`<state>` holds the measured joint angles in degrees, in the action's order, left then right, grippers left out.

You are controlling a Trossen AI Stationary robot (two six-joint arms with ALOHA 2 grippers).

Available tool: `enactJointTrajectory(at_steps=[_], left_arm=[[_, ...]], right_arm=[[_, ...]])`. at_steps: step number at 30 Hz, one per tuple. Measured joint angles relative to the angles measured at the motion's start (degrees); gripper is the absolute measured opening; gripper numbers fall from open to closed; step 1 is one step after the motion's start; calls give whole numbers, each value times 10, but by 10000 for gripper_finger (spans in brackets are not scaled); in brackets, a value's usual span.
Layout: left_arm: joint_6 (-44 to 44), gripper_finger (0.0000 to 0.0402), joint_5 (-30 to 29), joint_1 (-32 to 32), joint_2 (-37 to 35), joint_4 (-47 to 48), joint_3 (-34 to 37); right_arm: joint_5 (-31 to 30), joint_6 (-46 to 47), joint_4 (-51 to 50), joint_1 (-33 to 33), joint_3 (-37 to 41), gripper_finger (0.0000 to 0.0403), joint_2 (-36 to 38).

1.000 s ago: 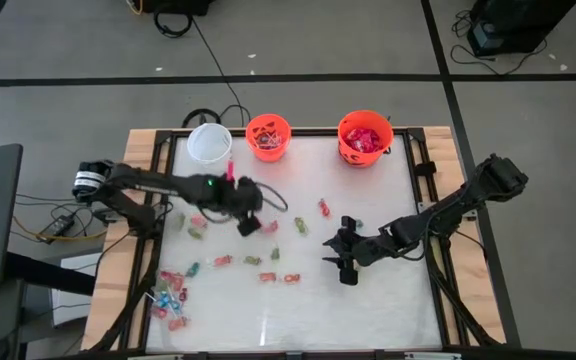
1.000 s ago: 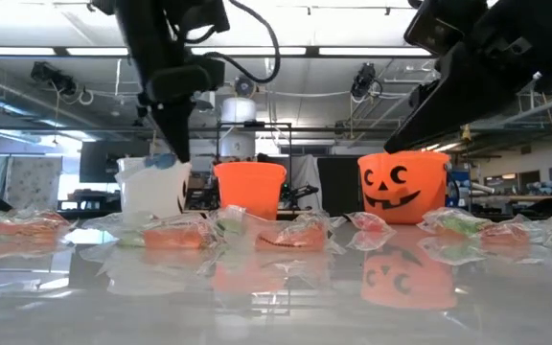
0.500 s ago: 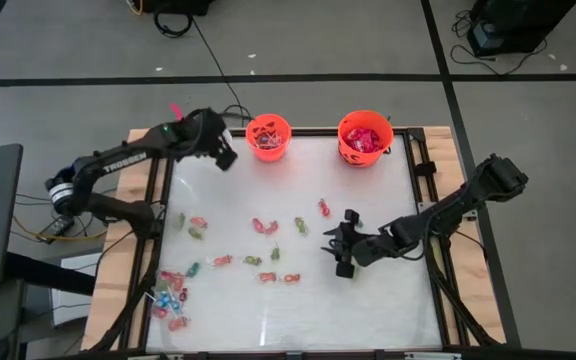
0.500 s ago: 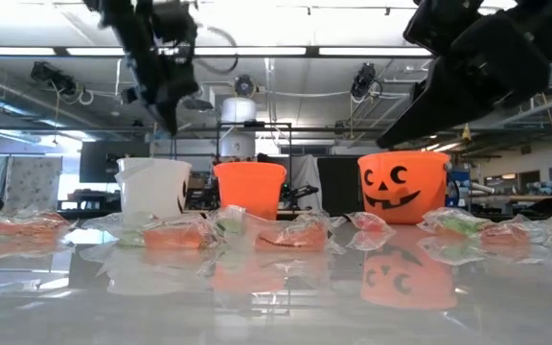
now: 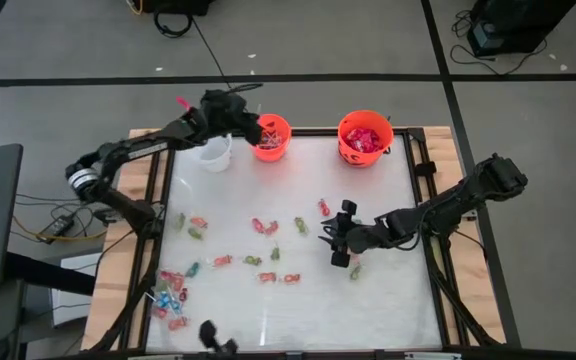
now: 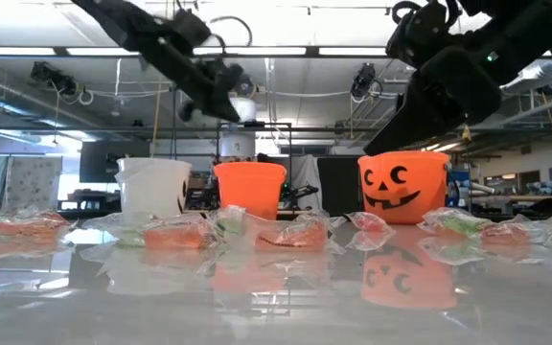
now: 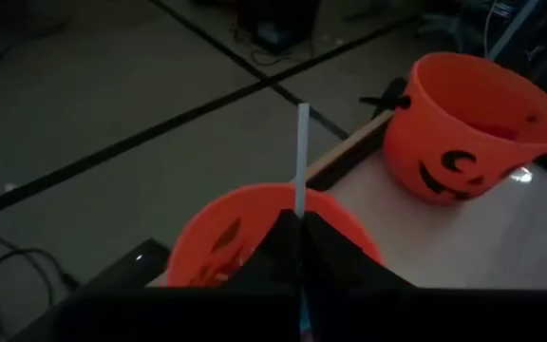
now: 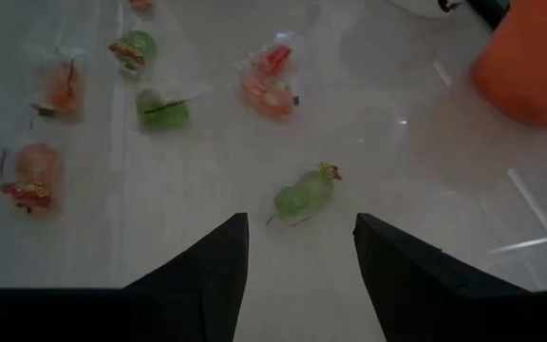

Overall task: Sort candy by brand, put in halloween buckets
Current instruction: Put the blue lollipop into the left orange bucket, then put the red lollipop into the left orange bucket

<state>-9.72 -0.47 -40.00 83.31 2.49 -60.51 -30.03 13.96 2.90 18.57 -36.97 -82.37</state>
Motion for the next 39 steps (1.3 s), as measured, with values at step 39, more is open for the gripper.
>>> enactJointTrajectory(at_steps=[39], left_arm=[[-73, 92, -175, 304, -145, 391, 0]], right_arm=[[9, 41, -35, 24, 0, 205, 0]])
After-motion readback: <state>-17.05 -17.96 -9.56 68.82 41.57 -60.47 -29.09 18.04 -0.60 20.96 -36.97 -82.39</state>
